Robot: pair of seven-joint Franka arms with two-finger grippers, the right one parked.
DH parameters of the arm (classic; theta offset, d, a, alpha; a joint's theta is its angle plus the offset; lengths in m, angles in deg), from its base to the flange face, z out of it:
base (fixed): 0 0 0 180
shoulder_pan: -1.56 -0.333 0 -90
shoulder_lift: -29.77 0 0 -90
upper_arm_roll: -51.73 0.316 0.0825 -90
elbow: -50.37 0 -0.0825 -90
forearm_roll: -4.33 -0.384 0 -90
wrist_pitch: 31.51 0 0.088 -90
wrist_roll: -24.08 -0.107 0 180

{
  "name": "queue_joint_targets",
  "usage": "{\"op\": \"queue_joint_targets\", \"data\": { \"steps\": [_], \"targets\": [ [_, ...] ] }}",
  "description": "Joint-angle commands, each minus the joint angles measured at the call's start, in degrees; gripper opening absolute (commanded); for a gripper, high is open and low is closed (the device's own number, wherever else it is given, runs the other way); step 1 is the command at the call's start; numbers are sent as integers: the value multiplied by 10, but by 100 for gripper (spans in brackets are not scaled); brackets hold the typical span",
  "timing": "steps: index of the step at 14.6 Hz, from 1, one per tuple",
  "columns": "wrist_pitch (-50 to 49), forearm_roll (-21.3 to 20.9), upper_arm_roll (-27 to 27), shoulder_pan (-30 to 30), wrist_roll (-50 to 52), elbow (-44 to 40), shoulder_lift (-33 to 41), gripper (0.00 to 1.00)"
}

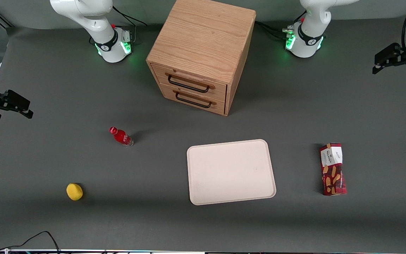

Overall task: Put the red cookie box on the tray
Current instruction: 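Move the open left gripper down over the red tartan shortbread box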

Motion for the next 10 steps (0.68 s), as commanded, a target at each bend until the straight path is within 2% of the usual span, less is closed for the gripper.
{"op": "queue_joint_targets", "data": {
  "steps": [1, 8, 10],
  "targets": [
    [44, 2, -3, 1, -1, -23, -63, 100],
    [257, -6, -4, 6, 25, -57, -268, 100],
    [332, -20, -4, 6, 32, -55, -317, 100]
  ]
}}
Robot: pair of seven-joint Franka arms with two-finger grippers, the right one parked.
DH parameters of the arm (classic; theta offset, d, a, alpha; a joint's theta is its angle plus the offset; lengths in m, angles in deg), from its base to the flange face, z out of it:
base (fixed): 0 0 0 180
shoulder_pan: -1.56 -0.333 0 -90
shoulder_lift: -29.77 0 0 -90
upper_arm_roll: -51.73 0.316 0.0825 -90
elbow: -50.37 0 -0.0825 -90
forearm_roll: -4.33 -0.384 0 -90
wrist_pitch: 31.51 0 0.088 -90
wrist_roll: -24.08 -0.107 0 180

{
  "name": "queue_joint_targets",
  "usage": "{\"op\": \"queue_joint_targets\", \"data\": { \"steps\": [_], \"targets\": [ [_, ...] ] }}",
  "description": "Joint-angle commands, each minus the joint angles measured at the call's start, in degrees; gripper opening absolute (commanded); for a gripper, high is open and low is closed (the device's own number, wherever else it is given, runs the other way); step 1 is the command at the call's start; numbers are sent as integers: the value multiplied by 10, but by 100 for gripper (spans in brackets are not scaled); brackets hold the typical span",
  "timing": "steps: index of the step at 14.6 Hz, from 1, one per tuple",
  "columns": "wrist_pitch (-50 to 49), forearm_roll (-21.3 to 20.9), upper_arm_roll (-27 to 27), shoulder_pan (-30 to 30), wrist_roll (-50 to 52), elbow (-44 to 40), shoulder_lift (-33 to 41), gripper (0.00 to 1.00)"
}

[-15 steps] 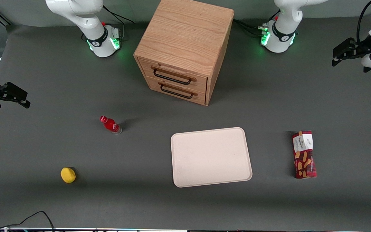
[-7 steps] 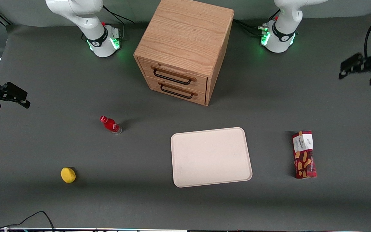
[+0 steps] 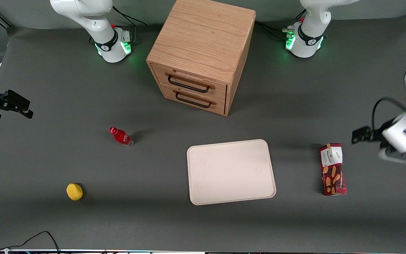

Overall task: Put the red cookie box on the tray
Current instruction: 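Move the open left gripper down over the red tartan shortbread box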

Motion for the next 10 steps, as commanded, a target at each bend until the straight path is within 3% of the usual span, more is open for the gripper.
{"op": "queue_joint_targets", "data": {
  "steps": [1, 9, 10],
  "targets": [
    [71, -22, 0, 5, 21, -31, -77, 100],
    [228, -46, 1, 5, 20, -27, -201, 100],
    [232, -46, 1, 5, 21, -27, -207, 93]
  ]
}}
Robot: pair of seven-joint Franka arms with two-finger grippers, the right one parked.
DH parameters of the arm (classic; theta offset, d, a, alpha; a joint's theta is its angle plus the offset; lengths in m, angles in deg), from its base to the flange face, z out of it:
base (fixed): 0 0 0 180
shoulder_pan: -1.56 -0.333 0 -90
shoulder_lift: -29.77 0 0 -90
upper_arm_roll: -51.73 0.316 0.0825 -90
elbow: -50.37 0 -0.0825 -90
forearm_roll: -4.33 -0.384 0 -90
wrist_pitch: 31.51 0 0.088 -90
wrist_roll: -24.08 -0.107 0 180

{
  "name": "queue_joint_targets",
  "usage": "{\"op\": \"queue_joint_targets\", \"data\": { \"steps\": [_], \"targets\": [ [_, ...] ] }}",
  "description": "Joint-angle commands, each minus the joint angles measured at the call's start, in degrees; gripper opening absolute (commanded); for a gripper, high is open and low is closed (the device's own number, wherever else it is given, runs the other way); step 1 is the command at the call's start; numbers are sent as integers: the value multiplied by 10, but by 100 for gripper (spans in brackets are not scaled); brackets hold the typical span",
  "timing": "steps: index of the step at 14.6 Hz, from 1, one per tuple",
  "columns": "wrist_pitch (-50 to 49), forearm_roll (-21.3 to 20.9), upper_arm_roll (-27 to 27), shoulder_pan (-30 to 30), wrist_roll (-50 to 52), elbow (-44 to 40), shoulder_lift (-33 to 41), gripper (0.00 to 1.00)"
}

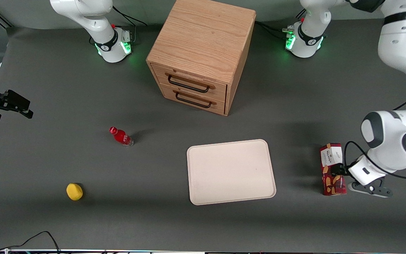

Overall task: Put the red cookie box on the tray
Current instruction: 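Close the left gripper on the shortbread box's end and lift it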

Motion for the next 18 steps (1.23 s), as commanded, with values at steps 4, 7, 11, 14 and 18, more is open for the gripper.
{"op": "queue_joint_targets", "data": {
  "steps": [4, 7, 11, 14, 18],
  "targets": [
    [9, -13, 3, 4, 13, -5, -26, 0],
    [7, -22, 3, 3, 13, -5, -25, 0],
    [-55, -26, 3, 4, 19, -16, 18, 0],
    [-191, -26, -3, 27, 75, -68, 71, 0],
    [-385, -26, -4, 99, 207, -177, 110, 0]
  ]
}}
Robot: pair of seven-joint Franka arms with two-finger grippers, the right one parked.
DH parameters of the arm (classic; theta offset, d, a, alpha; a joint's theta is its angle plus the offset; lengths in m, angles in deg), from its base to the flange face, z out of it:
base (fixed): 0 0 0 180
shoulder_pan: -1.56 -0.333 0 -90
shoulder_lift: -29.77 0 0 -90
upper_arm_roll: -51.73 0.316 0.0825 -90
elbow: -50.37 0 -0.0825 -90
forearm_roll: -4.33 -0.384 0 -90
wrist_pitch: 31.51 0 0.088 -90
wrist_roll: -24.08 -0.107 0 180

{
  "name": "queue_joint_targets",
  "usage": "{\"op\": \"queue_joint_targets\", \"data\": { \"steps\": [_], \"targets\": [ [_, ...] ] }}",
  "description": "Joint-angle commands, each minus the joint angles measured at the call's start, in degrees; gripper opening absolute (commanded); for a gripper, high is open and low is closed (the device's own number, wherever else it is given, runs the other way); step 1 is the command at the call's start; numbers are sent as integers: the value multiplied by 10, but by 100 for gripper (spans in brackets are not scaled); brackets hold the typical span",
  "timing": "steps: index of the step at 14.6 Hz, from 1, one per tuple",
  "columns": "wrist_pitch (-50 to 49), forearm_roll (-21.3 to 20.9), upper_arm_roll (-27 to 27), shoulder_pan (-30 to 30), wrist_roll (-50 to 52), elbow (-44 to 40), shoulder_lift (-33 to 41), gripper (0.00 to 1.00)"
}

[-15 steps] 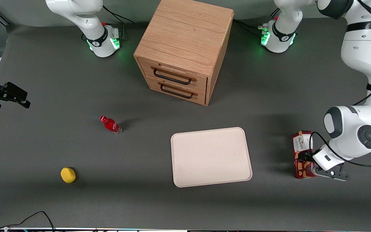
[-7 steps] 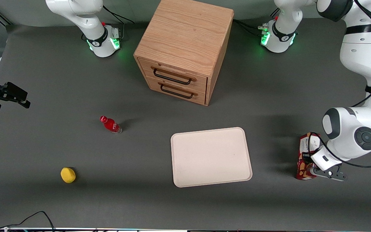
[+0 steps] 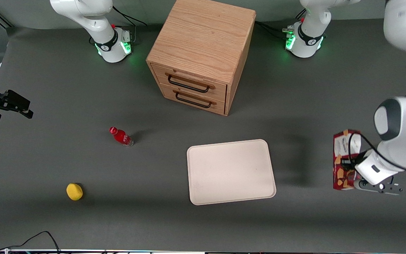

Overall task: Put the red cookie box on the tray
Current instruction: 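Carry the held box over the cream tray and lower it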

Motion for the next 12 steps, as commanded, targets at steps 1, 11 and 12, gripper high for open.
{"op": "queue_joint_targets", "data": {
  "steps": [1, 11, 12],
  "targets": [
    [-101, -9, 7, 66, 124, -71, 12, 0],
    [85, -14, 8, 198, 350, -82, -135, 0],
    [100, -14, 8, 199, 350, -80, -148, 0]
  ]
}}
